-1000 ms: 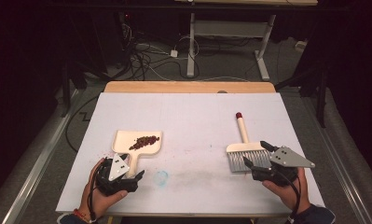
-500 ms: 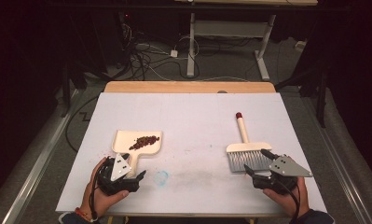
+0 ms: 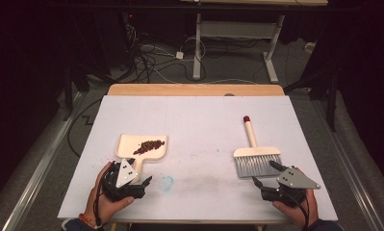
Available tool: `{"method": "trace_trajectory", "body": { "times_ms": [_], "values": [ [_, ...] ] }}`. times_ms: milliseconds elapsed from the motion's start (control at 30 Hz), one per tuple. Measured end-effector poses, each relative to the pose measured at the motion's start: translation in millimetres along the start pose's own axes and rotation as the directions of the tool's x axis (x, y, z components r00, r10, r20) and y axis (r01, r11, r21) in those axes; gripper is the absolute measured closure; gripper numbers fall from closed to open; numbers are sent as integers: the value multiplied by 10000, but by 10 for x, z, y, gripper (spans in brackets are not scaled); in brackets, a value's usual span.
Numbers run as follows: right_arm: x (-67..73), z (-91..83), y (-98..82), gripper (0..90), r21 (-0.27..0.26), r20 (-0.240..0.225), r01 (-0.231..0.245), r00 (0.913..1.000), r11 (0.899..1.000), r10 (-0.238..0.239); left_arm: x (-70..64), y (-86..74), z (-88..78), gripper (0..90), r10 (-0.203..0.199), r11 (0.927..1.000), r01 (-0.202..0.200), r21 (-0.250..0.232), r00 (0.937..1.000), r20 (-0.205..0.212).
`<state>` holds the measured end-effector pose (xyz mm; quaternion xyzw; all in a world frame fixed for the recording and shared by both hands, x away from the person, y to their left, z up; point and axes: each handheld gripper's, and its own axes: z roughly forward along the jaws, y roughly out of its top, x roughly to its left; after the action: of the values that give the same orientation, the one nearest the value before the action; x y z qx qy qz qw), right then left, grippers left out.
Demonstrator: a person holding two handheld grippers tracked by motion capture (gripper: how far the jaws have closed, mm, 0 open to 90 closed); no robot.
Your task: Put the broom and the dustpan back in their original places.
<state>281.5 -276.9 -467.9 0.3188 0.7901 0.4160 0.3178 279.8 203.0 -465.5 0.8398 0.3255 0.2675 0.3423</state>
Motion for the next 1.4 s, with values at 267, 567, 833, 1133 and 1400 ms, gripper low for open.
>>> {"method": "trace_trajectory", "body": {
  "times_ms": [267,567,833,1133,1400],
  "values": [
    [29,-19,-11,168,-71,-229,65,9997,10000,-67,-34,25,1,176,118,9998,-118,-185,9999,-3],
    [48,-34,6,159,-101,-209,28,9998,9999,-31,-38,20,-8,175,222,9996,-222,-187,9998,23],
    [59,-43,25,159,-134,-141,123,9998,9998,-124,-53,20,6,175,194,9998,-194,-30,9998,54],
    [62,-54,37,159,-191,-78,147,9999,9997,-149,-53,17,11,175,219,9998,-219,-2,9997,46],
    [51,-48,32,160,-155,-93,101,9999,9998,-103,-53,21,14,175,191,9998,-191,-28,9998,58]
  ]
}}
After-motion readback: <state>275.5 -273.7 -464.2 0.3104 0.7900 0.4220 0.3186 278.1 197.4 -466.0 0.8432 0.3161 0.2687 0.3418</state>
